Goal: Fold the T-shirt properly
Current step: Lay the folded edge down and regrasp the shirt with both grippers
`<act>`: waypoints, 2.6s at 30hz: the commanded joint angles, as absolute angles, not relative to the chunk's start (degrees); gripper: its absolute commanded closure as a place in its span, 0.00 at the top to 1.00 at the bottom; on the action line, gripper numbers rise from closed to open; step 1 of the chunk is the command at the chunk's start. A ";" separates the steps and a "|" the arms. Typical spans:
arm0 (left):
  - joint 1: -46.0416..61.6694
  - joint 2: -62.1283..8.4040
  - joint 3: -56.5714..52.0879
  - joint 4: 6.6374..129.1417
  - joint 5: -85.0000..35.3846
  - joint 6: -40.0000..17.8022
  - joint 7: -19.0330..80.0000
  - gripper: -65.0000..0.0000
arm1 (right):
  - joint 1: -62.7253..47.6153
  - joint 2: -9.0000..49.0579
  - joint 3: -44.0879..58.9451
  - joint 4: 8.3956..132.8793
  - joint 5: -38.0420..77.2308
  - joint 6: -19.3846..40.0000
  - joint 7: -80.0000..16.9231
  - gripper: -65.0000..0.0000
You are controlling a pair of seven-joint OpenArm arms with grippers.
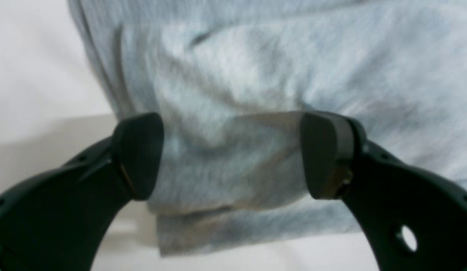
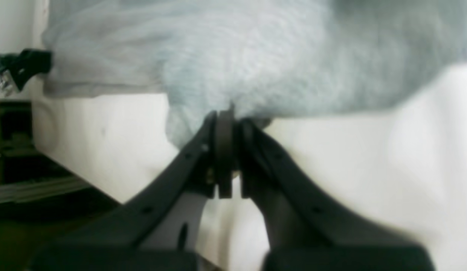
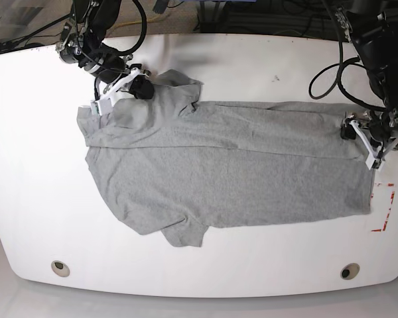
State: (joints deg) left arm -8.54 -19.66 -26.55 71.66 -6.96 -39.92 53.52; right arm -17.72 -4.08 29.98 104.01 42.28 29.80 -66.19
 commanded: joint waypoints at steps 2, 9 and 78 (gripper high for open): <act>-8.66 -20.79 -26.86 72.57 -7.08 -40.00 52.70 0.81 | -18.07 -3.38 30.11 108.35 43.21 30.64 -65.80 0.00; -6.90 -20.88 -26.86 73.01 -6.99 -40.00 52.35 0.81 | -15.96 -0.13 30.02 111.69 43.30 30.81 -66.51 0.00; 1.01 -20.79 -26.68 84.79 -7.34 -40.00 52.53 0.81 | 6.99 9.89 22.29 85.58 37.05 30.11 -67.56 0.49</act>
State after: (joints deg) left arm 1.34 -19.66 -26.48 83.83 -6.94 -40.05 53.19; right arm 5.17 9.30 22.37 85.67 38.15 30.04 -68.66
